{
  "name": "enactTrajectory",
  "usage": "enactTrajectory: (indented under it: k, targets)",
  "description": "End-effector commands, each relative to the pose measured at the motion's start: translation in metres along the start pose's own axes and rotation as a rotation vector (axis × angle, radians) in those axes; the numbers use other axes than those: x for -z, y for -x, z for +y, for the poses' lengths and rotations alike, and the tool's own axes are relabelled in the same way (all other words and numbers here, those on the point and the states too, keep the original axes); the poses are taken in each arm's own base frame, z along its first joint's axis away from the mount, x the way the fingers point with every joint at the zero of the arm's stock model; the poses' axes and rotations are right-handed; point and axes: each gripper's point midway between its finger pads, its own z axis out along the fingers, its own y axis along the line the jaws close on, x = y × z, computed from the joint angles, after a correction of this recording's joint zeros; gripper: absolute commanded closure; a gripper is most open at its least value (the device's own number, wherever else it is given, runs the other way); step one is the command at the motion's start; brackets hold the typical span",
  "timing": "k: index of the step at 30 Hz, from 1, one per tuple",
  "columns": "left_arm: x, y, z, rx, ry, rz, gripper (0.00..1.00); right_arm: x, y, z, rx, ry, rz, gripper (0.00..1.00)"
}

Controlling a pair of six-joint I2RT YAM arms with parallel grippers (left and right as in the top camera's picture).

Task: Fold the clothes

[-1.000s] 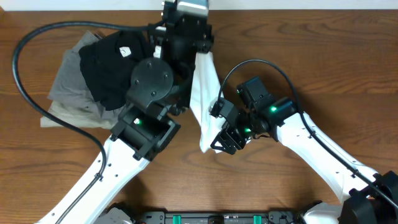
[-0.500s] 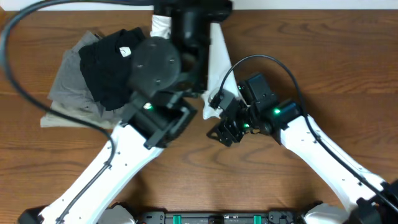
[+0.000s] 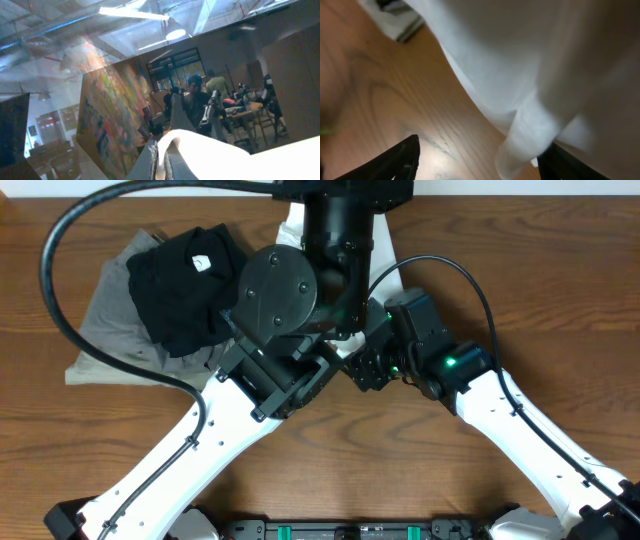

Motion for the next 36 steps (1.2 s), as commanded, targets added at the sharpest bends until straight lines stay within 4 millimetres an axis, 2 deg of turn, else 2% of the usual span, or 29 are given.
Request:
enactTrajectory:
  k: [1,3,6,9,15,20,22,24,26,30,33,34,36]
  targets:
    - [0.004,0.021,0.021,-0.006,0.04,-0.033,0.94,0.001,-0.003,-0.022,-0.039,-0.123,0.016,0.32]
    - [0.004,0.021,0.022,-0.014,0.041,-0.033,0.94,0.003,-0.005,-0.032,-0.046,-0.173,0.023,0.34]
    - [0.004,0.02,0.023,-0.014,0.047,-0.027,0.94,0.006,-0.006,-0.046,-0.079,-0.234,0.021,0.46]
    - [0.004,0.018,0.024,-0.014,0.055,-0.019,0.94,0.011,-0.007,-0.063,-0.124,-0.313,0.019,0.51]
    - [0.004,0.018,0.024,-0.014,0.057,-0.018,0.94,0.018,-0.009,-0.082,-0.151,-0.394,0.016,0.61]
    - [0.004,0.018,0.024,-0.017,0.057,-0.018,0.94,0.02,-0.008,-0.086,-0.162,-0.407,0.007,0.77]
    - [0.004,0.018,0.024,-0.017,0.057,-0.018,0.94,0.017,-0.007,-0.079,-0.159,-0.363,0.007,0.74]
    - [0.004,0.018,0.024,-0.017,0.057,-0.018,0.94,0.014,-0.007,-0.071,-0.147,-0.309,0.012,0.57]
    - [0.004,0.018,0.024,-0.019,0.058,-0.017,0.94,0.012,-0.008,-0.064,-0.129,-0.269,0.019,0.44]
    - [0.004,0.018,0.024,-0.02,0.058,-0.017,0.94,0.011,-0.01,-0.063,-0.13,-0.265,0.023,0.35]
    - [0.004,0.018,0.024,-0.021,0.058,-0.017,0.94,0.007,-0.01,-0.056,-0.13,-0.215,0.017,0.34]
    - [0.004,0.018,0.025,-0.02,0.058,-0.018,0.94,0.006,-0.011,-0.055,-0.13,-0.208,0.016,0.37]
    - [0.004,0.018,0.025,-0.02,0.058,-0.018,0.94,0.003,-0.014,-0.055,-0.131,-0.208,0.019,0.51]
